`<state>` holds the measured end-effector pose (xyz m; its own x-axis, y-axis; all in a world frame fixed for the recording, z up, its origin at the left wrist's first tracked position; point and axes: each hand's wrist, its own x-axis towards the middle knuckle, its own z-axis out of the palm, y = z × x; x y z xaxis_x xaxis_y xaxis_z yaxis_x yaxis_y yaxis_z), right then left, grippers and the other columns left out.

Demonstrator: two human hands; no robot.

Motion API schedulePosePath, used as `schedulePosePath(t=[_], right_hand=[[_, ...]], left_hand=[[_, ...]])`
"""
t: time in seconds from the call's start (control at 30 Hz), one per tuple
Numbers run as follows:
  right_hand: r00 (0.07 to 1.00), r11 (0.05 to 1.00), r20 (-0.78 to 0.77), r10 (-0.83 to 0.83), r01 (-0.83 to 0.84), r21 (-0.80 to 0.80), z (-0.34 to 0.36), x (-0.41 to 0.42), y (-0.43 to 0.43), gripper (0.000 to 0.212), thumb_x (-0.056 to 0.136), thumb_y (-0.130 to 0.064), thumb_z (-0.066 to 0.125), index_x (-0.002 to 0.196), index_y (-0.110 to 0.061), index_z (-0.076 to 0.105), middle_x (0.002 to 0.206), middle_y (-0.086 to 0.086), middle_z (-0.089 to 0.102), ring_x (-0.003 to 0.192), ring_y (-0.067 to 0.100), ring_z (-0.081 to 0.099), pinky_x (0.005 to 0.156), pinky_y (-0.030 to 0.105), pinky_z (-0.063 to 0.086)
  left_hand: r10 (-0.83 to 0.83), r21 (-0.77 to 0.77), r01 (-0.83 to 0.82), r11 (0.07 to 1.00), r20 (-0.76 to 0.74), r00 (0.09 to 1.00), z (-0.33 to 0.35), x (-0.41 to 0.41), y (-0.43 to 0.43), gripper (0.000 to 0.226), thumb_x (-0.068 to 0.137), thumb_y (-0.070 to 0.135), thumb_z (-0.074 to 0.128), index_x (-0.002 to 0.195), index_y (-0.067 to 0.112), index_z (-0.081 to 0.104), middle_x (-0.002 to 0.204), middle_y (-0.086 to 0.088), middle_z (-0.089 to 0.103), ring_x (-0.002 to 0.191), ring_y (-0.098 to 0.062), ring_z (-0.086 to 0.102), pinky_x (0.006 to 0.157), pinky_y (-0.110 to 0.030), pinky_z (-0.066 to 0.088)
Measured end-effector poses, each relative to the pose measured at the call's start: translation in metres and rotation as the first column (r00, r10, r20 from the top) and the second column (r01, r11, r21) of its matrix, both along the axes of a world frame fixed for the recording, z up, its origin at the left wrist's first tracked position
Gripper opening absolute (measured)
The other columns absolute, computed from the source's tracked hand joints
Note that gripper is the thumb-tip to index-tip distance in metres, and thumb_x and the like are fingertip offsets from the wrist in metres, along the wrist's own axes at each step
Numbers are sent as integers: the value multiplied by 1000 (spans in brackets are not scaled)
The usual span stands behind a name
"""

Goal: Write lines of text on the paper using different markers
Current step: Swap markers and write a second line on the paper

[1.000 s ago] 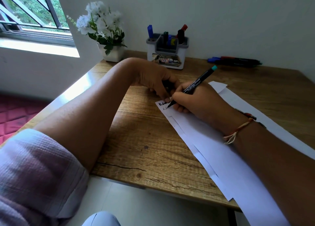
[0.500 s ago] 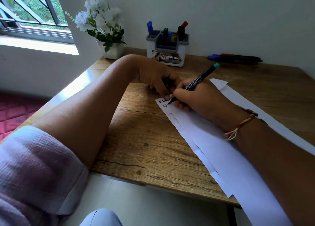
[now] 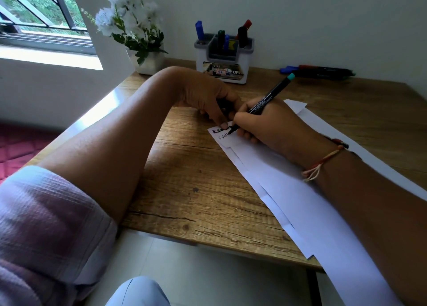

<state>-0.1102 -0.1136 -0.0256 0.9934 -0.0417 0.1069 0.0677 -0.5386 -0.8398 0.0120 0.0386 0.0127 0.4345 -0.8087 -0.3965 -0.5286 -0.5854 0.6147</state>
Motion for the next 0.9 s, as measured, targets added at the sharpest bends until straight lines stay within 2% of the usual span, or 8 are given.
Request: schedulePosePath(t=[0.23,0.33,0.4,0.6,0.8,0.9], right_hand=[[999,999,-11,-36,36,-8,-1,3,-3,14,87,-24,61,78,-17,71,63,-3,72,58,7,66,60,26,55],[999,999,-11,-46,46,9,-2,4,-3,14,86,-25,62,77,-19,70,64,-3,73,60,10,67,66,32,58],[999,999,-14,-36,37,11,-3,4,-3,14,86,-25,62,77,-17,71,64,-2,73,59,10,67,65,31,57],[998,998,9,-58,58,-15,-2,4,-3,14,85,-26,61,74,-20,68,61,-5,71,59,11,66,65,35,57],[999,998,1,-48,48,-42,-2,5,-5,15,86,-26,60,79,-16,70,62,-4,71,60,10,65,65,34,57],[999,998,-9,-39,38,-58,-1,4,-3,16,86,-26,60,80,-16,70,60,-6,69,57,5,62,58,30,53]], left_hand=[[-7,-2,7,1000,-15,1000,-1,2,0,39,85,0,69,120,18,62,123,-16,65,119,-46,55,103,-69,37],[1,-10,-1,1000,-24,1000,-2,2,0,39,85,0,70,119,19,63,122,-14,66,117,-39,59,103,-66,41],[5,-10,-5,1000,-28,1000,-2,2,0,40,85,0,70,120,18,63,123,-13,66,117,-38,59,103,-65,41],[-3,-13,3,1000,-27,1000,-3,4,1,40,84,3,72,120,20,64,122,-16,65,117,-49,53,102,-69,37],[-4,-3,4,1000,-22,1000,-3,5,0,38,84,5,73,116,25,65,121,-13,66,117,-46,55,102,-69,39],[1,-9,-1,1000,-17,1000,-3,5,0,38,84,4,73,118,20,65,121,-14,66,117,-44,56,103,-67,39]])
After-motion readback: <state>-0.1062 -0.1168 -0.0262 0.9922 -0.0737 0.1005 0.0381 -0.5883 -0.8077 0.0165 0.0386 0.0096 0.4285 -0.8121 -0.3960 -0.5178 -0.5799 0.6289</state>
